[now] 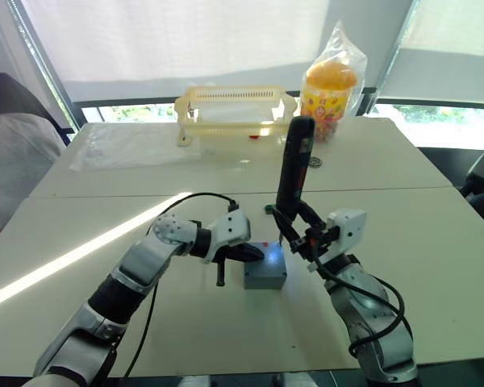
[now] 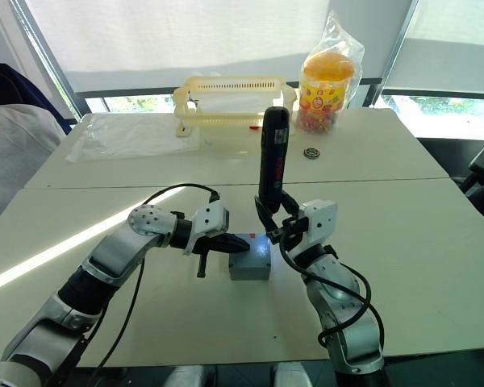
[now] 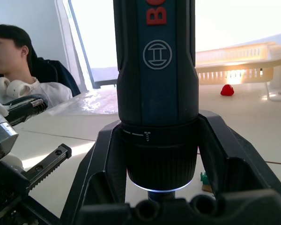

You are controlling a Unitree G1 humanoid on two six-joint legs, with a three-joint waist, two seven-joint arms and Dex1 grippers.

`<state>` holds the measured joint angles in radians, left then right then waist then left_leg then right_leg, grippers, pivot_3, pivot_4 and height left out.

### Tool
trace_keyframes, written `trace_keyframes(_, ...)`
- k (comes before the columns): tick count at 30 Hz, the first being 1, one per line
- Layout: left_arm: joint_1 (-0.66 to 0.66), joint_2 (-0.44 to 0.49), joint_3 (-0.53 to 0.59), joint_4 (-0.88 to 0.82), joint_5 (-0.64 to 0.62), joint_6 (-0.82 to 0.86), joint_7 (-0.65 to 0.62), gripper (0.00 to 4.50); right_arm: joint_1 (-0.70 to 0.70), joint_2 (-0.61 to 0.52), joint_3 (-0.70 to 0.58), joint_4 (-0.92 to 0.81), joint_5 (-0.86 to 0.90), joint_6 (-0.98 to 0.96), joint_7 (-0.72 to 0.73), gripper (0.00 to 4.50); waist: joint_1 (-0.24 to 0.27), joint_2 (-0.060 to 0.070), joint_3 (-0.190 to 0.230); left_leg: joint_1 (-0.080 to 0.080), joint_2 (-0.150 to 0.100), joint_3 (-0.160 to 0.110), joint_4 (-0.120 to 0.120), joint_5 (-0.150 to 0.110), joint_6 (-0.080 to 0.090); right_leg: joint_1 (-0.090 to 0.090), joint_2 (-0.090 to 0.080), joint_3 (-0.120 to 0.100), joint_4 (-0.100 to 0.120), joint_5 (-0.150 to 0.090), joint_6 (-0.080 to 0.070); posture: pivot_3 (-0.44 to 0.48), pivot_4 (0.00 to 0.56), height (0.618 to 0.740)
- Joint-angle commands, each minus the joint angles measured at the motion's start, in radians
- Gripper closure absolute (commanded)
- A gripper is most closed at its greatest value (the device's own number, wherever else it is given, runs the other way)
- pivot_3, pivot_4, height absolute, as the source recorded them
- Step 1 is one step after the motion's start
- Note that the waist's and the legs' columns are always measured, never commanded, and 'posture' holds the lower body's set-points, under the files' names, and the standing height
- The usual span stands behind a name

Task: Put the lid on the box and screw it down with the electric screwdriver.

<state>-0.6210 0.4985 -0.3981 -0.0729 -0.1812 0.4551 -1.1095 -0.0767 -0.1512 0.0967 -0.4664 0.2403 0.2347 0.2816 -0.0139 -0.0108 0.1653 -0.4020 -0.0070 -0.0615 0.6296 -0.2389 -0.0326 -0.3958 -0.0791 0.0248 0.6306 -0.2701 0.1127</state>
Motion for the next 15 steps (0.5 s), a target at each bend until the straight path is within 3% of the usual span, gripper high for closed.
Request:
trace_keyframes(1,0.019,0.012,-0.023,0.007,0.028,0.017,0.002,4.5,0.005,0.004,0.016,0.035,-0.011,-0.028,0.014,2.74,0.0,0.0,0.0,0.0,0.0,0.0,0.0,0.0,0.0,0.0,0.0,0.0,0.0,0.0,0.0,0.0,0.15,0.74)
trace_keyframes(15,0.021,0.016,-0.02,0.006,0.03,0.018,-0.002,4.5,0.055,-0.02,0.019,0.098,-0.027,-0.099,0.056,2.74,0.0,-0.001,-0.001,0.008,0.0,0.0,-0.001,0.0,0.0,0.008,0.0,0.0,0.0,-0.002,-0.002,0.0,0.15,0.74)
